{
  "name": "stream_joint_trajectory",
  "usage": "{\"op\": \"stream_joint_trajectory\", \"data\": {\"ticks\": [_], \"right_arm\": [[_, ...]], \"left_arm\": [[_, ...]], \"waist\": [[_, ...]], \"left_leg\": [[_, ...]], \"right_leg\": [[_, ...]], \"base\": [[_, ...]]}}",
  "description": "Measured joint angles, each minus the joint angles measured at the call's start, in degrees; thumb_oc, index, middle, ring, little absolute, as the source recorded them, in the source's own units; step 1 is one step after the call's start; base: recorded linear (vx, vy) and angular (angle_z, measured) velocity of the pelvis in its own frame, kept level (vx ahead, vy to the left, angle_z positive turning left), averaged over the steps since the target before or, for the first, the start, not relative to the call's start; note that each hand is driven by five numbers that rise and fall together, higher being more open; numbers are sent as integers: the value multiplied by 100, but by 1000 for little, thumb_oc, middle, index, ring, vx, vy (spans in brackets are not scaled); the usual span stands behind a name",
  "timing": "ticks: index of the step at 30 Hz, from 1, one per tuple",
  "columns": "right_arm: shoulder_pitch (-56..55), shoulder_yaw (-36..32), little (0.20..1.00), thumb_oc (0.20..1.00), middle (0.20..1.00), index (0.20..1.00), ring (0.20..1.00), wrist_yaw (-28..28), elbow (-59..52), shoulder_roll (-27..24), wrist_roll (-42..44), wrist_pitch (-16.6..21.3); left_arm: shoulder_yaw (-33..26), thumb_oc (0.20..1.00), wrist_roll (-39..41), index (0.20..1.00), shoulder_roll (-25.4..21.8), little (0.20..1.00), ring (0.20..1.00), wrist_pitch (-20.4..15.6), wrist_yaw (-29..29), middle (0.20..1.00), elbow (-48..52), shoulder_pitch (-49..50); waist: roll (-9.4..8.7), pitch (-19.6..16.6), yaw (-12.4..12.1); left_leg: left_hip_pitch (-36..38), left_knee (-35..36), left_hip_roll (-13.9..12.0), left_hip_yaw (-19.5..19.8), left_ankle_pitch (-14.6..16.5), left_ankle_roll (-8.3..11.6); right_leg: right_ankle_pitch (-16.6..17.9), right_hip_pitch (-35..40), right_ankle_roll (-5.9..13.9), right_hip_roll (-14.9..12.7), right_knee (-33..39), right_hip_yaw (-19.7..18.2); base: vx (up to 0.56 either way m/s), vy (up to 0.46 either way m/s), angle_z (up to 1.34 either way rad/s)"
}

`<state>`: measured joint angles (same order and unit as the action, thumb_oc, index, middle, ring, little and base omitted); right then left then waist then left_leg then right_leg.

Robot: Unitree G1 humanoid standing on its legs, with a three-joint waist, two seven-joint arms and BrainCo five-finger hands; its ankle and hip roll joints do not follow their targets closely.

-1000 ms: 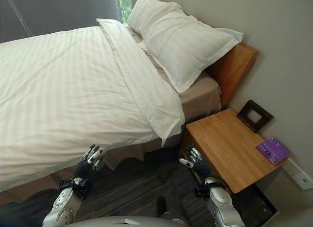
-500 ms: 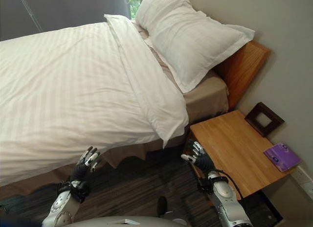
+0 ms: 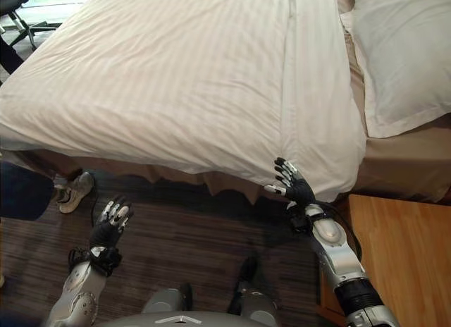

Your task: Making the bed.

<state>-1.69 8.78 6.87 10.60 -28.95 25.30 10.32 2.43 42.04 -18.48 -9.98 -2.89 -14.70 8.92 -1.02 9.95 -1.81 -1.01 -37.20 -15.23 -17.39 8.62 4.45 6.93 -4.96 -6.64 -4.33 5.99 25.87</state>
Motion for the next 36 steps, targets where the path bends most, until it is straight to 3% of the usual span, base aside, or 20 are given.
{"op": "stream_joint_trajectory", "data": {"ticks": [3,5,6,8,10,12,13,14,15,17,19,20,22,23,24,25,26,28,30,36], "right_arm": [[-559,-131,1000,1000,1000,1000,1000,12,22,-21,-15,-35],[-1234,-776,1000,1000,1000,1000,1000,-62,289,-34,-40,-116],[-1545,-1120,1000,1000,1000,1000,1000,-99,419,88,-59,-264],[-1964,-1497,1000,1000,1000,1000,1000,-134,408,159,-59,-209],[-2380,-1909,1000,1000,1000,1000,1000,-264,103,339,-56,-238],[-2467,-2123,1000,1000,1000,1000,1000,-263,-283,596,-25,-219],[-2458,-1922,1000,1000,1000,1000,1000,-257,-267,592,-7,-202],[-2423,-1673,1000,1000,1000,1000,1000,-235,-124,606,-8,-147],[-2201,-1485,1000,1000,1000,1000,1000,-185,211,746,-9,-173],[-1709,-1093,1000,1000,1000,1000,1000,-178,656,1003,52,-256],[-1774,-857,1000,1000,1000,1000,1000,-88,303,888,49,-295],[-1915,-609,1000,1000,1000,1000,1000,113,38,644,2,-281],[-1724,-578,1000,1000,1000,1000,1000,237,-57,441,-66,-251],[-1462,-637,1000,1000,1000,1000,1000,224,-7,712,-68,-119],[-1396,-827,1000,1000,1000,1000,1000,201,81,727,-65,-41],[-1175,-924,1000,1000,1000,1000,1000,188,255,621,-70,-40],[-1034,-867,1000,1000,1000,1000,1000,167,375,619,-67,-91],[-985,-784,1000,1000,1000,1000,1000,225,104,513,-98,-74],[-1063,-778,1000,1000,1000,1000,1000,218,66,506,-183,-78],[-1768,-726,1000,1000,1000,1000,1000,224,-44,494,-186,-155]], "left_arm": [[24,1000,1,1000,-13,1000,1000,-66,-5,1000,132,-256],[144,1000,20,1000,165,1000,1000,-43,-20,1000,171,-777],[194,1000,27,1000,254,1000,1000,-35,-114,1000,134,-906],[327,1000,57,1000,410,1000,1000,12,-206,1000,-10,-862],[462,1000,56,1000,443,1000,1000,128,-236,1000,81,-687],[145,1000,-16,1000,188,1000,1000,177,-197,1000,251,-131],[28,1000,-71,1000,19,1000,1000,176,-182,1000,218,15],[-18,1000,-72,1000,-124,1000,1000,156,-171,1000,183,78],[-69,1000,-72,1000,-328,1000,1000,94,-162,1000,199,187],[-160,1000,-217,1000,-620,1000,1000,82,-186,1000,114,254],[-190,1000,-220,1000,-409,1000,1000,101,-199,1000,25,142],[-157,1000,-223,1000,-304,1000,1000,108,-245,1000,138,215],[-180,1000,-221,1000,-210,1000,1000,35,-240,1000,306,395],[-69,1000,-241,1000,-596,1000,1000,52,-247,1000,333,523],[-34,1000,-251,1000,-714,1000,1000,59,-260,1000,418,531],[-76,1000,-247,1000,-583,1000,1000,22,-228,1000,537,652],[-183,1000,-244,1000,-453,1000,1000,29,-183,1000,451,745],[-312,1000,-238,1000,-202,1000,1000,54,-147,1000,468,1021],[-427,1000,-237,1000,-161,1000,1000,42,-167,1000,498,1158],[-317,1000,-250,1000,-143,1000,1000,49,-192,1000,487,1123]], "waist": [[-23,-219,270],[159,-205,655],[128,-199,692],[174,-224,764],[101,-184,861],[155,-184,871],[126,-160,899],[248,-216,881],[183,-242,742],[239,-224,780],[443,-149,951],[530,-226,1112],[568,-194,912],[-288,-213,870],[-445,-290,889],[-352,-345,746],[-385,-393,600],[77,-418,551],[228,-526,483],[321,-989,514]], "left_leg": [[718,722,-101,-32,-158,65],[874,1156,-367,-398,-176,130],[950,1563,-178,-530,284,457],[921,2006,128,-804,451,392],[808,2479,742,-757,604,79],[502,2226,1363,-365,672,-258],[526,2185,1419,-227,739,-573],[694,2370,1459,-46,815,-669],[727,2501,1524,-132,700,-765],[548,2730,1559,-41,523,-973],[497,2896,1649,783,299,-1194],[597,3369,1690,1025,13,-422],[609,3464,1670,970,-113,216],[-232,1940,2323,1429,11,-340],[-552,1692,2223,1770,121,-981],[-541,2318,1862,1976,42,-713],[-410,2554,1926,1788,-131,-714],[-12,3367,1871,1730,-621,-883],[180,3571,1895,1549,-654,-923],[233,3981,2204,1321,-801,-1158]], "right_leg": [[38,-167,61,-29,-170,64],[90,-211,250,-114,-250,610],[365,-319,333,-446,-447,812],[559,-342,506,-969,-600,1075],[991,-256,752,-1709,-602,1325],[2252,-260,659,-2462,-805,758],[2250,-163,663,-2436,-1089,-24],[1794,-218,976,-2322,-1351,-833],[1279,-352,1425,-2204,-1354,-926],[175,-928,1161,-1535,-2466,-1884],[-750,-985,1081,-579,-3585,-2861],[-1243,-983,1056,-45,-4014,-2650],[-1411,-1146,883,590,-4116,-2025],[-540,-1164,287,193,-3731,-2012],[-908,-1119,437,-17,-3578,-2166],[-1247,-1129,877,46,-3581,-2346],[-1375,-1089,908,43,-3383,-2515],[-1388,-561,826,438,-2403,-2279],[-1336,-305,722,602,-1897,-2200],[-1316,-36,720,468,-1289,-2186]], "base": [[-509,447,34],[-570,563,111],[-720,831,118],[-680,911,130],[-591,866,179],[-383,615,177],[-312,546,144],[-226,410,83],[-155,224,42],[-174,142,48],[-126,98,146],[-117,66,156],[-124,83,71],[-90,63,113],[-63,43,121],[-41,12,31],[-2,-2,-31],[-5,3,-23],[-19,5,-48],[-30,-11,-23]]}}
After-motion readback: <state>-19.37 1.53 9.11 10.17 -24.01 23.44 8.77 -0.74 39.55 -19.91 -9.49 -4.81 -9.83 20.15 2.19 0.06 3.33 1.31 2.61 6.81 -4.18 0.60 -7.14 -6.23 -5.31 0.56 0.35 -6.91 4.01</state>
